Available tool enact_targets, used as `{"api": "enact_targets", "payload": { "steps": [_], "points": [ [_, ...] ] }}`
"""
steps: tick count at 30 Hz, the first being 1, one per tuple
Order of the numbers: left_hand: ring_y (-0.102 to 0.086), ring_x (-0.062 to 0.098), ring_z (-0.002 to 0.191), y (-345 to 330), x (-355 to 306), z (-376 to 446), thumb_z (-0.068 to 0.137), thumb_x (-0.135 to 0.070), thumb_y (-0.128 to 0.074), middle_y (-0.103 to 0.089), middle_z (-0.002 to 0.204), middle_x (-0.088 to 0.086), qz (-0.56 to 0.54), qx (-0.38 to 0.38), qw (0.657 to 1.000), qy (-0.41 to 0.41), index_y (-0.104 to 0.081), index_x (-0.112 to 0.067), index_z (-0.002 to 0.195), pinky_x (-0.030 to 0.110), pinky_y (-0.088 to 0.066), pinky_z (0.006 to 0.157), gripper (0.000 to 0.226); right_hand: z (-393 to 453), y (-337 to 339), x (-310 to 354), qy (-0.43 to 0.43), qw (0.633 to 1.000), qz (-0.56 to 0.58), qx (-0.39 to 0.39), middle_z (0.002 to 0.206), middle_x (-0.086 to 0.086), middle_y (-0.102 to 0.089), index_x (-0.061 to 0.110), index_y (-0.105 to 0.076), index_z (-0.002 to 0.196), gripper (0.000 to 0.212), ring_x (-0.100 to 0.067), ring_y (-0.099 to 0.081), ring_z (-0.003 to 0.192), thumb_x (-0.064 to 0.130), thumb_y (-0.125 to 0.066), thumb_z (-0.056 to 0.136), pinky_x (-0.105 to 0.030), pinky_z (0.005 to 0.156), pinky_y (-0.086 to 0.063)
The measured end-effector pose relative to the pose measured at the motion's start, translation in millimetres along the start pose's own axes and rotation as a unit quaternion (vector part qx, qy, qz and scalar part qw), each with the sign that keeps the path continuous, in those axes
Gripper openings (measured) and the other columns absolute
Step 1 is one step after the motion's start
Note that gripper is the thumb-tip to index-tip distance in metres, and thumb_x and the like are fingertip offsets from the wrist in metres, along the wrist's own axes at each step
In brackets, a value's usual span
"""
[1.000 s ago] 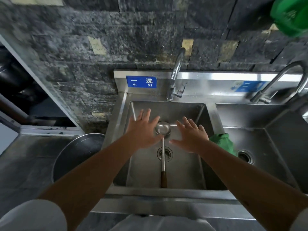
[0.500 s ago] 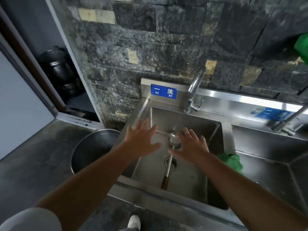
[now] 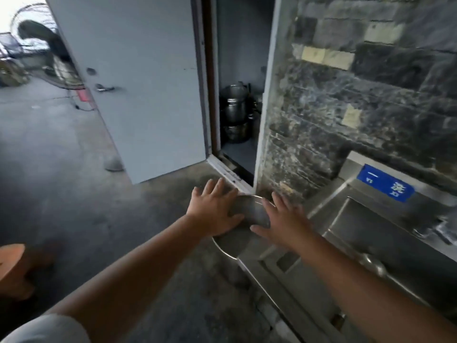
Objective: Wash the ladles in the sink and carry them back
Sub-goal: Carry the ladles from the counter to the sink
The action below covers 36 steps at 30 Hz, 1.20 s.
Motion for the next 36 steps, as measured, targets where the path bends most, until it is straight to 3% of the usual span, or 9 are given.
{"api": "enact_targets", "payload": {
  "steps": [7,17,22,26,33,36],
  "points": [
    [-0.003,0.03,0.15,-1,190,-111,0.081,-0.079,-0.032,-0.001,0.164,0.005,0.016,0.021,0.985,0.171,-0.008,-0.04,0.153,0.06,-0.015,0.116,0.085,34,9,205,0.14,0.99,-0.021,0.008,0.164,0.0,0.009,0.032,0.0,0.155,0.096,-0.02,0.007,0.151,0.085,-0.024,0.078,-0.056,0.118,-0.006],
    [-0.012,0.031,0.149,11,399,-354,0.079,-0.079,-0.033,-0.011,0.163,0.005,0.045,0.009,0.916,0.399,-0.018,-0.039,0.149,0.057,-0.022,0.111,0.083,12,3,523,0.367,0.929,-0.05,0.002,0.164,0.001,0.006,0.034,-0.005,0.155,0.094,-0.021,0.006,0.151,0.086,-0.02,0.079,-0.059,0.118,-0.002],
    [-0.011,0.03,0.149,6,447,-488,0.08,-0.078,-0.03,-0.011,0.163,0.004,0.023,0.019,0.843,0.537,-0.016,-0.039,0.15,0.059,-0.021,0.113,0.082,-39,-10,666,0.491,0.868,-0.071,0.001,0.164,0.001,0.006,0.034,-0.004,0.155,0.091,-0.021,0.006,0.151,0.084,-0.017,0.08,-0.058,0.118,-0.003],
    [-0.008,0.029,0.15,1,453,-564,0.084,-0.076,-0.03,-0.011,0.163,0.004,0.003,0.025,0.793,0.609,-0.015,-0.039,0.152,0.058,-0.018,0.116,0.079,-82,-22,741,0.573,0.815,-0.087,-0.001,0.165,0.0,0.004,0.034,-0.005,0.155,0.088,-0.022,0.004,0.151,0.083,-0.015,0.082,-0.058,0.117,-0.007],
    [-0.018,0.027,0.148,-1,449,-712,0.087,-0.073,-0.031,-0.023,0.16,0.001,-0.026,0.018,0.651,0.759,-0.017,-0.041,0.151,0.055,-0.019,0.117,0.073,-187,-52,885,0.724,0.682,-0.091,0.056,0.164,-0.003,-0.008,0.024,-0.017,0.155,0.075,-0.022,-0.011,0.15,0.065,-0.032,0.094,-0.048,0.116,-0.026],
    [-0.029,0.026,0.144,3,439,-772,0.087,-0.072,-0.03,-0.032,0.156,0.0,-0.021,0.022,0.58,0.814,-0.021,-0.038,0.151,0.052,-0.028,0.114,0.073,-238,-55,936,0.779,0.616,-0.092,0.071,0.161,-0.003,-0.021,0.021,-0.027,0.152,0.07,-0.023,-0.026,0.146,0.059,-0.039,0.095,-0.044,0.112,-0.035]
  ]
}}
Point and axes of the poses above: each hand's wrist, its own z-axis towards the middle knuckle, its own y-axis out of the back of the hand, x = y × z, the point moved 4 cm from there along z, towards the middle knuckle
